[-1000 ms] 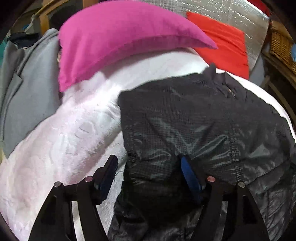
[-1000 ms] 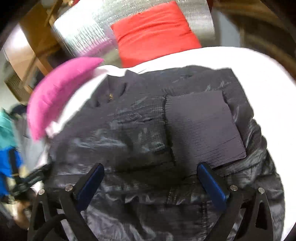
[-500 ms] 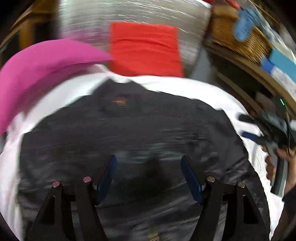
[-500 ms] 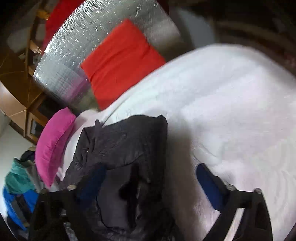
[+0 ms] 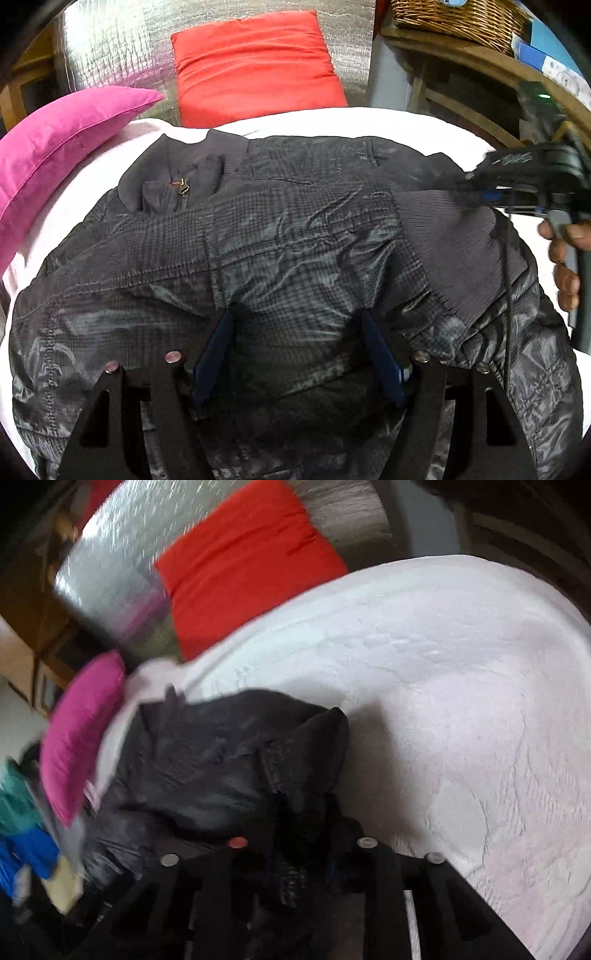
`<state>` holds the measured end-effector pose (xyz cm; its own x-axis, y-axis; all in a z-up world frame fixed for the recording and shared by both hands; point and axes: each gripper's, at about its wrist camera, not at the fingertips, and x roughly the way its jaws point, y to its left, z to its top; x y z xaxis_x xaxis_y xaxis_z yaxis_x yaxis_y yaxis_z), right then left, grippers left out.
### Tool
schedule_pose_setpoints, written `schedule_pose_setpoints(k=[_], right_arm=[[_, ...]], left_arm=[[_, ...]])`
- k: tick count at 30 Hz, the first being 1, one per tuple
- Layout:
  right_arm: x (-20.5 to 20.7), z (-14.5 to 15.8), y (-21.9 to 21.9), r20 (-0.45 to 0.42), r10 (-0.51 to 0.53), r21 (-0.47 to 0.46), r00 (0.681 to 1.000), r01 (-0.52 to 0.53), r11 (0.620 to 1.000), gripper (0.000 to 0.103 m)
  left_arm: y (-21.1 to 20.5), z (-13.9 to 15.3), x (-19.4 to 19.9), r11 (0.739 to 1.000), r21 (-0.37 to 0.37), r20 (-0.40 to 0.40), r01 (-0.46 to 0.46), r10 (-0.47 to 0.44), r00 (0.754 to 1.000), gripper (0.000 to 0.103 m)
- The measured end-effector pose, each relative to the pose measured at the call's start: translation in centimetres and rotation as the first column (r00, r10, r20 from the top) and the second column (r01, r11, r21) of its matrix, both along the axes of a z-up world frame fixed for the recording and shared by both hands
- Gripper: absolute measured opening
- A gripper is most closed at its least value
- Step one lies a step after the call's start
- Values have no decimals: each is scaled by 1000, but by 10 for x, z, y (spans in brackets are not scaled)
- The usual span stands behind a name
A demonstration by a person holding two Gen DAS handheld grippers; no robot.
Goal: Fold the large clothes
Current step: 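Grasp the ribbed hem with the right tool and fold it toward the collar, then press the folded jacket flat and lift the right tool away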
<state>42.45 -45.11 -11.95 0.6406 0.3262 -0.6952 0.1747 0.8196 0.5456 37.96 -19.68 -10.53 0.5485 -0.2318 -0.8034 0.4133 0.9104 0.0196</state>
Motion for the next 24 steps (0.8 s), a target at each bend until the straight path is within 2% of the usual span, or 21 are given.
schedule_pose_setpoints(k=[1,3,7,10,15,18,19,20,21,22,23,24], right_arm=[[-12,8,-2,26,-27,1,999,27,1000,55],[-35,23,5,62,-38,-27,997,40,999,69],[-78,38,34,78,37,-88,996,-31,996,69],[-100,43,51,104,44,-118,994,-31,993,69],[-109,57,68,165,103,-46,981,-97,994,69],[-92,44,75,130,117,25,985,-121,992,69],[-87,32,75,84,106,30,991,-109,994,70],[-80,15,72,15,85,47,996,-86,995,70],[-80,7,69,-4,77,81,997,-77,994,70],[-82,6,67,9,69,96,998,-69,993,70],[-85,11,66,13,57,101,998,-58,993,69],[-88,18,65,12,48,103,999,-49,994,69]], left_arm=[[1,1,0,1000,-5,1,-1,1,1000,73],[5,6,-4,1000,-29,4,-6,6,1000,73],[29,29,-22,994,-106,7,-24,25,1000,73],[59,45,-41,990,-129,26,-58,62,998,73],[135,60,-65,974,-157,85,-161,176,981,76],[187,47,-52,932,-184,33,-314,325,945,77],[197,40,-46,919,-179,15,-350,359,933,77],[209,26,-36,901,-141,-33,-409,409,912,77],[214,14,-27,897,-101,-85,-431,424,902,78],[219,0,-18,902,-91,-145,-422,407,902,79],[221,2,-19,902,-103,-121,-420,408,905,79],[220,9,-20,905,-81,-95,-418,410,907,79]])
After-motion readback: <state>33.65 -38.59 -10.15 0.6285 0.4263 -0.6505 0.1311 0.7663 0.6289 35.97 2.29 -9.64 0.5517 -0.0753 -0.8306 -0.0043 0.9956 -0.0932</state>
